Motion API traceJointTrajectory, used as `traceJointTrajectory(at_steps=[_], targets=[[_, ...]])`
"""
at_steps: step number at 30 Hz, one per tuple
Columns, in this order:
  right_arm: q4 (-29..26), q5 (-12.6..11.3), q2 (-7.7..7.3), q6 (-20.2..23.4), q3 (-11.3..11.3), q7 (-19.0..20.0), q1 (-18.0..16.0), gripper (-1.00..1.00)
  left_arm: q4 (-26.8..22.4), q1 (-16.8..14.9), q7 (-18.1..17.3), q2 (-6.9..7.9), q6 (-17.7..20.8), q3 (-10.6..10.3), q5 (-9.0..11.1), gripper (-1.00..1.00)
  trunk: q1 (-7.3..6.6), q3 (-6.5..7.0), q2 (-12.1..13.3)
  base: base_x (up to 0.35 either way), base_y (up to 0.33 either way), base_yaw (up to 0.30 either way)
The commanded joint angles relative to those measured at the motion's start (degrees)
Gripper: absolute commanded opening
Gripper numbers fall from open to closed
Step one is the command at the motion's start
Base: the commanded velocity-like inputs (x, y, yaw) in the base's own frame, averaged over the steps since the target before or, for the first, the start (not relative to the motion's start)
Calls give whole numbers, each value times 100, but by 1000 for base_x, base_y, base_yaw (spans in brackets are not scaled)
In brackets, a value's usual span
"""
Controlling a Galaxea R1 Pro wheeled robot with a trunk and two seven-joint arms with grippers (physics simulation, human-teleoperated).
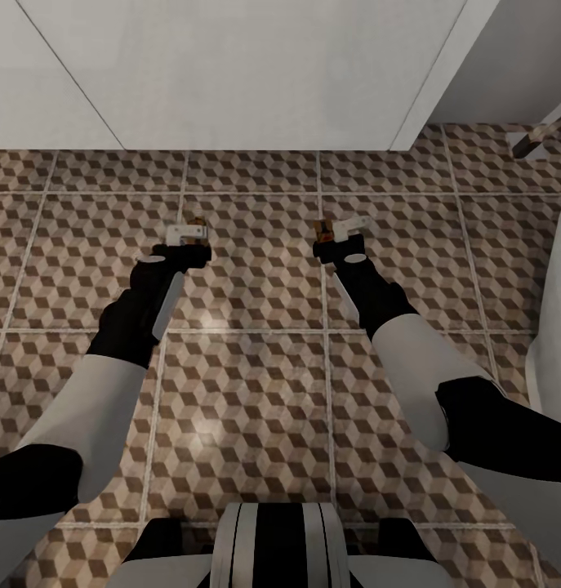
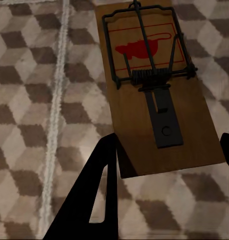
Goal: Take the four mousetraps from the cabinet in the bathroom and place them on the bathroom floor. Make sure all four end up on the same floor surface, and ensure that at least two of them are either under or directly next to the same bathroom sink.
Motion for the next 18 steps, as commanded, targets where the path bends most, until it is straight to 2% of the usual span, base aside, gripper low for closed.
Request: traceJointTrajectory(at_steps=[1,8,18], targets=[[-13,45,0,46,15,-14,-1,-100,36,-3,42,-1,23,-9,42,-100,-1,-3,-1,0,0,0],[-31,40,0,45,23,-7,-1,-100,436,-3,43,-18,16,28,38,-100,-1,-3,-1,0,0,0],[-35,37,0,44,28,-7,-1,-100,536,-3,47,-14,-1,21,34,-100,-1,-3,-1,0,0,0]])
